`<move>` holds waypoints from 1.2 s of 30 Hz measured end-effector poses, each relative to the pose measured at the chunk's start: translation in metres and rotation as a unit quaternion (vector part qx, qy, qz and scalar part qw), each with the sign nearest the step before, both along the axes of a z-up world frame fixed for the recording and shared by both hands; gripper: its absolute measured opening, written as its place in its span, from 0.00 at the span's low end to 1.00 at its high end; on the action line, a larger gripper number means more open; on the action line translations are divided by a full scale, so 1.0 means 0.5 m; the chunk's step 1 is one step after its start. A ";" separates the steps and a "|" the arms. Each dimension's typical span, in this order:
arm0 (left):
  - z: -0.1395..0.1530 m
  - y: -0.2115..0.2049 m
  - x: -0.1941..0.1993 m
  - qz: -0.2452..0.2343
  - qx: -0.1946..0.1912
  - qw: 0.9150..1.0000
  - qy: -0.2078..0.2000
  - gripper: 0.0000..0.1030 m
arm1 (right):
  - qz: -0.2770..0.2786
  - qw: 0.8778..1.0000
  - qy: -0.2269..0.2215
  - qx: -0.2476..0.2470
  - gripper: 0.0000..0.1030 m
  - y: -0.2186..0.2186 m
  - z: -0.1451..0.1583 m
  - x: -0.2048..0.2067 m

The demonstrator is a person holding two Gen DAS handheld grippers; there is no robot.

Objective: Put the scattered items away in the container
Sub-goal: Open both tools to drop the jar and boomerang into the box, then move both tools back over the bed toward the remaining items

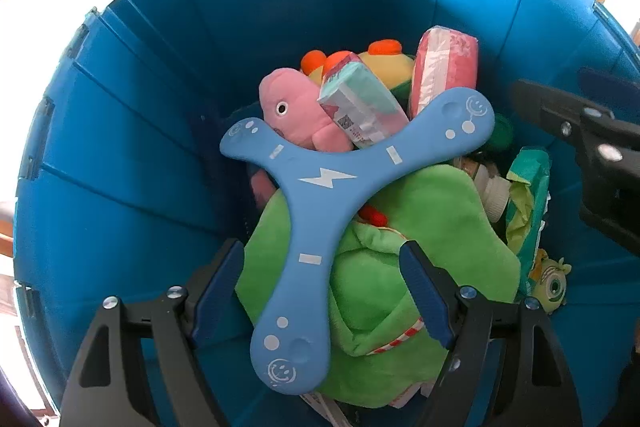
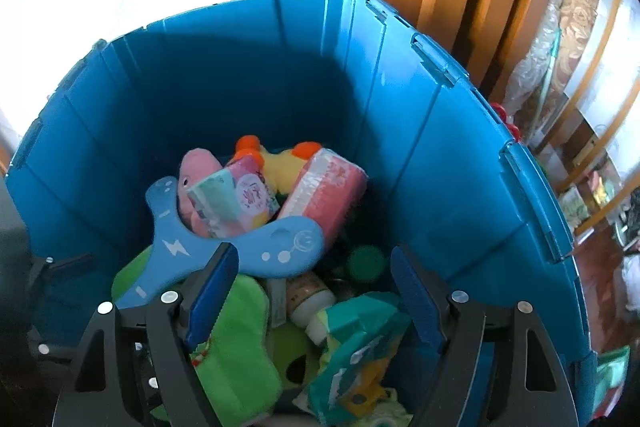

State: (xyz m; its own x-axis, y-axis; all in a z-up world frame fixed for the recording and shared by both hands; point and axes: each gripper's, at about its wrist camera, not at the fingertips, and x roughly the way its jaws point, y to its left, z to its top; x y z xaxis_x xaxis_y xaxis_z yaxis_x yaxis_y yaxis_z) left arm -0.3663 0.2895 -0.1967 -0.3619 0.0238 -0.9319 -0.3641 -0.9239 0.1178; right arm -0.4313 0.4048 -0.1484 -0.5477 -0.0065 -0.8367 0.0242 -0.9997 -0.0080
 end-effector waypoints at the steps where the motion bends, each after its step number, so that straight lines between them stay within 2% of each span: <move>1: 0.007 0.000 0.001 -0.001 0.004 1.000 0.006 0.77 | 0.001 1.000 0.000 0.001 0.77 -0.001 0.001 0.000; 4: 0.046 -0.005 0.012 0.001 0.021 0.999 0.034 0.77 | 0.009 1.000 0.002 0.004 0.77 -0.008 0.010 0.004; 7: 0.113 -0.023 0.042 0.001 0.060 0.996 0.063 0.77 | 0.017 1.000 0.016 0.000 0.80 -0.014 0.037 0.023; 9: 0.159 -0.039 0.072 -0.004 0.069 0.993 0.091 0.77 | 0.016 0.999 0.030 -0.004 0.81 -0.017 0.065 0.042; 14: 0.263 -0.113 0.161 0.009 0.088 0.981 0.172 0.78 | 0.029 0.996 0.079 -0.017 0.83 -0.048 0.149 0.110; 16: 0.294 -0.155 0.198 0.020 0.104 0.976 0.190 0.82 | 0.041 0.994 0.096 -0.020 0.88 -0.072 0.176 0.140; 19: 0.322 -0.217 0.246 0.035 0.122 0.969 0.212 0.83 | 0.059 0.990 0.123 -0.022 0.93 -0.114 0.210 0.184; 23: 0.338 -0.320 0.301 0.057 0.140 0.959 0.238 0.83 | 0.072 0.984 0.159 -0.029 0.93 -0.189 0.250 0.261; 25: 0.337 -0.378 0.326 0.069 0.141 0.955 0.250 0.83 | 0.071 0.982 0.173 -0.029 1.00 -0.227 0.264 0.291; 27: 0.332 -0.440 0.346 0.083 0.139 0.952 0.258 0.83 | 0.072 0.979 0.187 -0.031 1.00 -0.279 0.275 0.325; 31: 0.309 -0.600 0.382 0.106 0.132 0.952 0.256 0.83 | 0.070 0.977 0.198 -0.040 1.00 -0.393 0.282 0.367; 36: 0.275 -0.809 0.420 0.151 0.093 0.950 0.259 0.83 | 0.078 0.974 0.202 -0.071 1.00 -0.548 0.270 0.404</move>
State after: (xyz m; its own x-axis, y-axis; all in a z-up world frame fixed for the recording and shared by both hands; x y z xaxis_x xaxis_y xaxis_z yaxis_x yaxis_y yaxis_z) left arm -0.1562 -0.1151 -0.0594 -0.7867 -0.0072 -0.6173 -0.0168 -0.9993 0.0331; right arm -0.2294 0.1306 -0.0135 -0.8153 -0.2156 -0.5374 0.1987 -0.9759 0.0901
